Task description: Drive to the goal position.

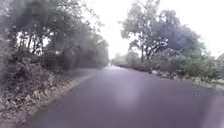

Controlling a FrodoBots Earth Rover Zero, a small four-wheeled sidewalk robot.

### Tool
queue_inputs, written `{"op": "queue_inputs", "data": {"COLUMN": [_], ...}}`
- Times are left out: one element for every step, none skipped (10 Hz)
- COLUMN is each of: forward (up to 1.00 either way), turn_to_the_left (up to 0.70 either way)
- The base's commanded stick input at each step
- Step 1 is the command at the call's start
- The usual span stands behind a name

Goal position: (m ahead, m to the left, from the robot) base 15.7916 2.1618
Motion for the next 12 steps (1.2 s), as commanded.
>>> {"op": "queue_inputs", "data": {"forward": [1.00,1.00,1.00,1.00,1.00,1.00,1.00,1.00,1.00,1.00,1.00,1.00], "turn_to_the_left": [0.00,0.00,0.00,0.00,0.00,0.00,0.00,0.00,0.00,0.00,0.00,0.00]}}
